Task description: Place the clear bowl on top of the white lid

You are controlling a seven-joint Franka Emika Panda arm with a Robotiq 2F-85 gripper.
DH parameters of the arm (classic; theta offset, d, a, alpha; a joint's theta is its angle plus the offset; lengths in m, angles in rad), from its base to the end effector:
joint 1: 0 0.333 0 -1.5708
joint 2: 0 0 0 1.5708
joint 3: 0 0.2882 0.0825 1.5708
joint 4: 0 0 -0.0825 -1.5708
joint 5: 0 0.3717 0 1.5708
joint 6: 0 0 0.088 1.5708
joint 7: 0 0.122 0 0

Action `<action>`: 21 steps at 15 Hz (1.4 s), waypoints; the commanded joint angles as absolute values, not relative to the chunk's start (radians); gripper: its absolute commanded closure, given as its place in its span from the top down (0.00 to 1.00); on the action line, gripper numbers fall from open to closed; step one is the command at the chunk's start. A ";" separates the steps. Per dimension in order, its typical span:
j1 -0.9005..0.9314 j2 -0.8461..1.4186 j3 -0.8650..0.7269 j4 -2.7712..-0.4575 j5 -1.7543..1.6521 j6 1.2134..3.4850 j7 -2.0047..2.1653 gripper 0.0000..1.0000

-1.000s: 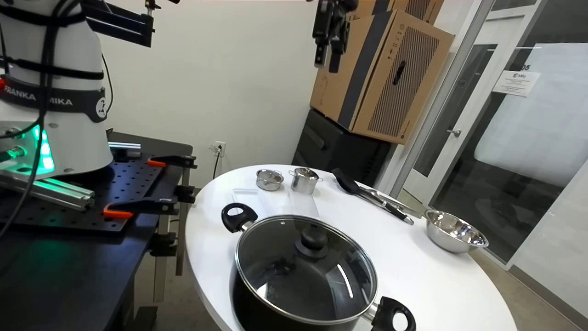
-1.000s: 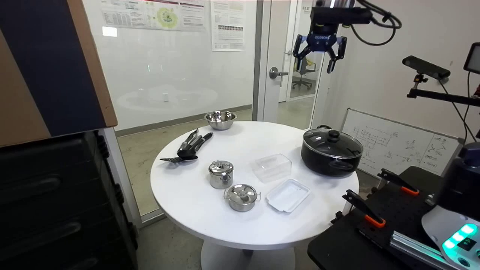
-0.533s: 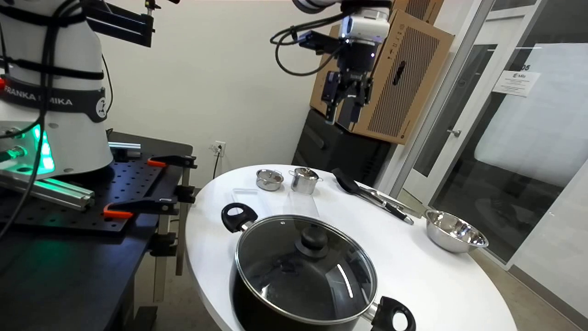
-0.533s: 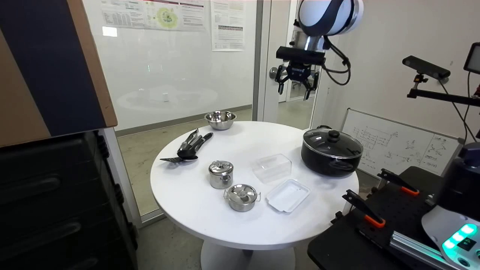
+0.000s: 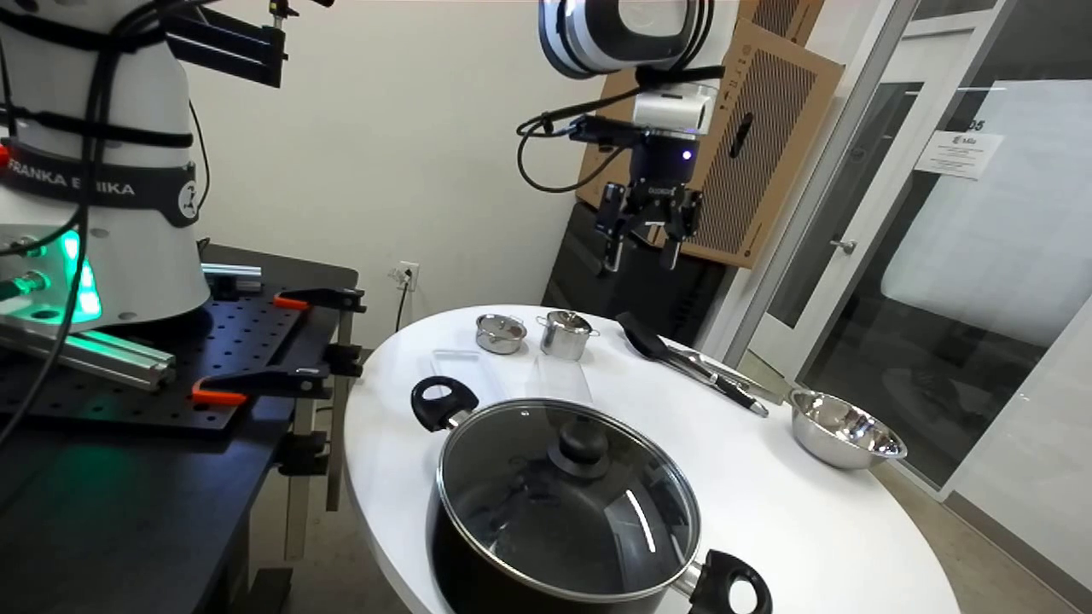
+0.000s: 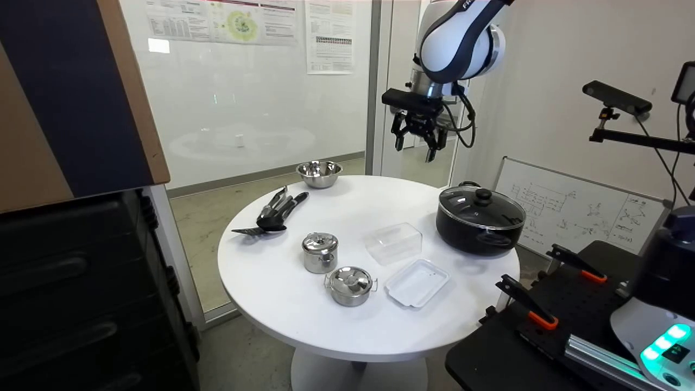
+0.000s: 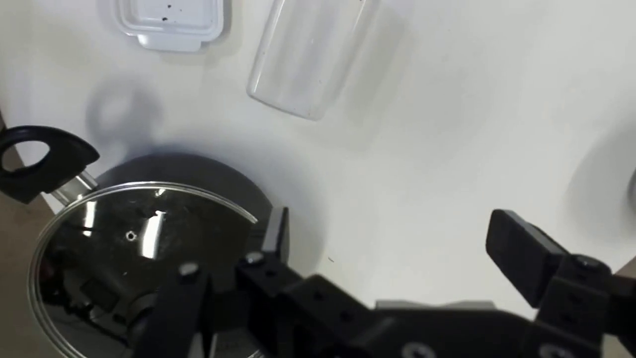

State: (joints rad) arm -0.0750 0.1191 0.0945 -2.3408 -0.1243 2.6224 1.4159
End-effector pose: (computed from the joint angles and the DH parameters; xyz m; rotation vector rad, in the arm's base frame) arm 0.5208 0.0125 0.2668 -2.4476 1.8512 -0.2491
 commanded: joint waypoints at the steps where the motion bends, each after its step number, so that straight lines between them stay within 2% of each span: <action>1: -0.021 0.119 0.047 -2.356 -0.072 2.659 1.425 1.00; 9: 0.066 0.294 0.011 -2.342 -0.011 2.679 1.547 1.00; 21: 0.143 0.574 -0.049 -2.222 0.168 2.827 1.638 1.00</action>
State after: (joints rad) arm 0.1002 0.5053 -0.0151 -2.2818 0.1342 2.8071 1.6067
